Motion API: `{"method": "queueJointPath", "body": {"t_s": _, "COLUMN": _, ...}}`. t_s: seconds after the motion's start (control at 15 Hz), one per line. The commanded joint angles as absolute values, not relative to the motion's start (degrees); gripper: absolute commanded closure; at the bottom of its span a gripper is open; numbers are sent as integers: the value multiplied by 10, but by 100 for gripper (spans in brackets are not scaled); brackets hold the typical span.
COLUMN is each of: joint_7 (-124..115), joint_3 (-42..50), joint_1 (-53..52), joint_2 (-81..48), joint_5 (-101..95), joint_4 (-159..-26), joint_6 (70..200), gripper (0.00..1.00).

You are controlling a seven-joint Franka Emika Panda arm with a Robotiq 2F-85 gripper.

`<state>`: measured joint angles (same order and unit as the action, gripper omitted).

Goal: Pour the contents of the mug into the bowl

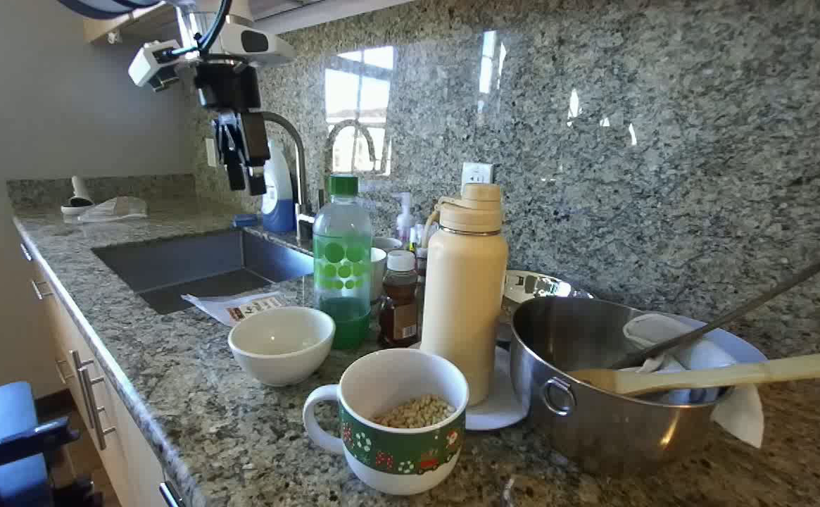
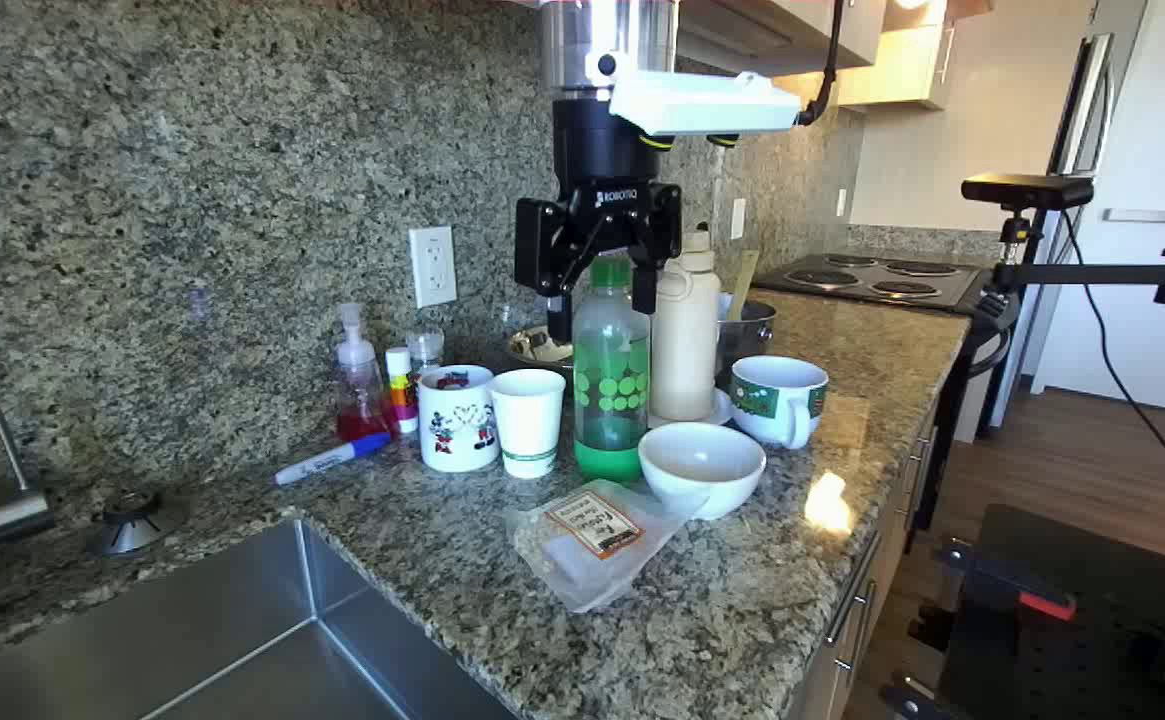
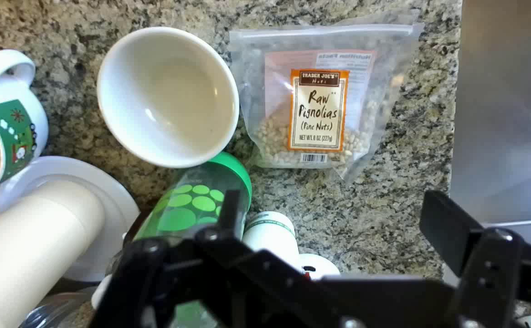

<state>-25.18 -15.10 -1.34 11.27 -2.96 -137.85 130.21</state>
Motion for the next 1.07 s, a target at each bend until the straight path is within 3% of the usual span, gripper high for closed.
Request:
{"method": "queueJointPath", "body": {"t_s": 0.0, "joint_7": -254, "joint_3": -135, "joint_1": -29, "joint_2": 112, "joint_5": -33, "joint_4": -1378, "joint_6": 1301, "gripper": 0}}
{"method": "queueJointPath", "body": {"t_s": 0.47, "joint_7": -256, "joint_3": -117, "joint_1": -23, "joint_2": 120, "joint_5": -29, "joint_4": -1385, "joint_6": 1302, "gripper": 0}}
{"method": "queueJointPath", "body": {"t_s": 1.0, "joint_7": -303, "joint_3": -27, "joint_1": 29, "joint_2": 161, "joint_5": 2, "joint_4": -1445, "joint_6": 1314, "gripper": 0}}
